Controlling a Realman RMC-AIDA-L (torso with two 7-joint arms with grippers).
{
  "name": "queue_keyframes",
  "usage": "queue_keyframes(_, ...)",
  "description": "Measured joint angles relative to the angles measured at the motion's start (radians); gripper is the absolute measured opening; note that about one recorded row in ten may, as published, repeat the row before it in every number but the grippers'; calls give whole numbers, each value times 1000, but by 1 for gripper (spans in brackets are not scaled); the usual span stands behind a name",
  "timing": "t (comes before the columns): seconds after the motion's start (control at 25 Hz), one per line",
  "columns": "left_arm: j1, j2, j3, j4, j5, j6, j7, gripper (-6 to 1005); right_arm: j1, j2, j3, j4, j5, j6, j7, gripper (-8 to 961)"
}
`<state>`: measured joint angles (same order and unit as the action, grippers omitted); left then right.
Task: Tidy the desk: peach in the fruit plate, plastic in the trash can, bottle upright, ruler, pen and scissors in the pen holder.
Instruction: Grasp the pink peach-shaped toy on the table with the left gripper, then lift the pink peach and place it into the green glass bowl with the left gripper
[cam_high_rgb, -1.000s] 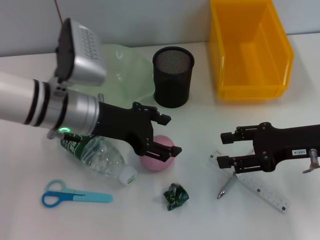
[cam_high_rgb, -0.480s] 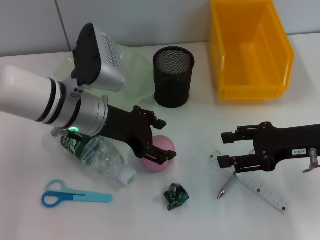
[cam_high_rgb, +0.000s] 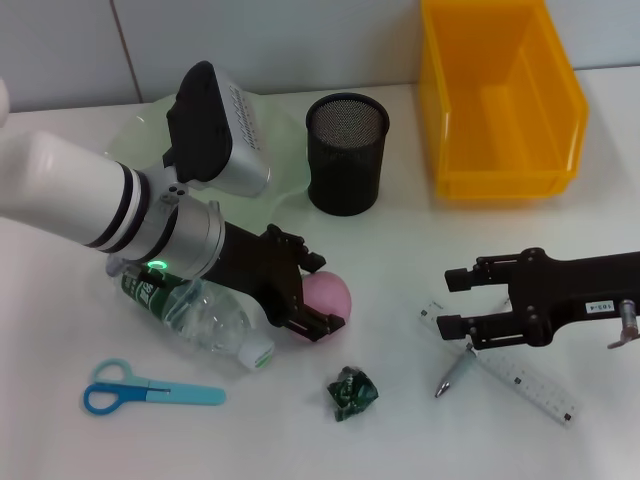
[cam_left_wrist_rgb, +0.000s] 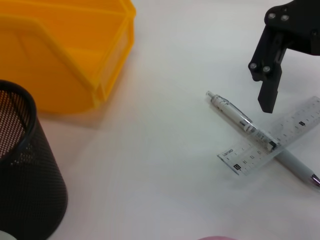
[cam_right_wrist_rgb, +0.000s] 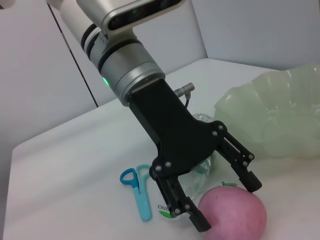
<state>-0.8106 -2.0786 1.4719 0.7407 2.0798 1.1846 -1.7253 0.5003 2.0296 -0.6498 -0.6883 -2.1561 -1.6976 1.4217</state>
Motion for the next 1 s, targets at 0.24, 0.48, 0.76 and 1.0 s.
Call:
queue_keyframes(0.24, -13, 0, 9, -10, 2, -5, -30, 838, -6, 0, -2, -2, -1, 0, 2, 730)
queue_keyframes(0.48, -12, 0, 45, -2, 2, -43, -76, 625, -12, 0, -2, -4, -1, -1, 2, 730)
queue_keyframes(0.76, -2, 0, 47, 23, -6, -29, -99, 465, -13, -1, -2, -3, -1, -2, 2, 729)
queue_keyframes(1.0, 54, 6, 38, 132, -37, 23, -128, 366, -13, -1, -2, 1, -1, -1, 0, 729)
